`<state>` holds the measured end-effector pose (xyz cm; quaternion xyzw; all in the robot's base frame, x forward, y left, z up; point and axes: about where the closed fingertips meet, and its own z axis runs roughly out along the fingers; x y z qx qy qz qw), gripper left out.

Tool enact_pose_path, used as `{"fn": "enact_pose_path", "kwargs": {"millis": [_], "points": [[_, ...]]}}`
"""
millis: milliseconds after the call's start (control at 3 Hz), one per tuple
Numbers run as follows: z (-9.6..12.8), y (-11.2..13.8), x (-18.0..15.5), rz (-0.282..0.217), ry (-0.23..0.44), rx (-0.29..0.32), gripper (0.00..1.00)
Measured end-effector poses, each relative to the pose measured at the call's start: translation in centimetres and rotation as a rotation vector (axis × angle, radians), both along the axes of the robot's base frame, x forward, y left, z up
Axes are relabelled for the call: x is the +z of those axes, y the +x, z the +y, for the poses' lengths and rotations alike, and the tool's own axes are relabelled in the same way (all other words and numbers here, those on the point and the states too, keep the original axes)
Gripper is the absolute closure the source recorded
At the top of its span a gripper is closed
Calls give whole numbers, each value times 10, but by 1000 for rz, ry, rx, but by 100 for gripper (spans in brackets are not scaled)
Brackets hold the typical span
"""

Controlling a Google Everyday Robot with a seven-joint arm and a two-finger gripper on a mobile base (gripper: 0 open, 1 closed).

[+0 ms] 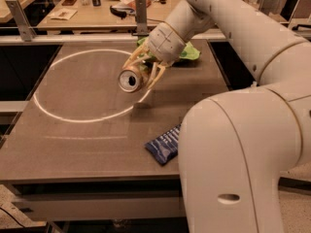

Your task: Place orange can upright

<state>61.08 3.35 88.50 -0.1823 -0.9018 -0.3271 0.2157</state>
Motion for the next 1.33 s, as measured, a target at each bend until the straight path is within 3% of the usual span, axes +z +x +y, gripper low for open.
{"fn": "enact_pose_path", "kwargs": {"millis": [333,667,1333], "points": [[-14,-7,-2,190,108,-169,100],[-28,-14,1,307,162,-300,100],[-49,-53,-4,498,258,-544,100]]}}
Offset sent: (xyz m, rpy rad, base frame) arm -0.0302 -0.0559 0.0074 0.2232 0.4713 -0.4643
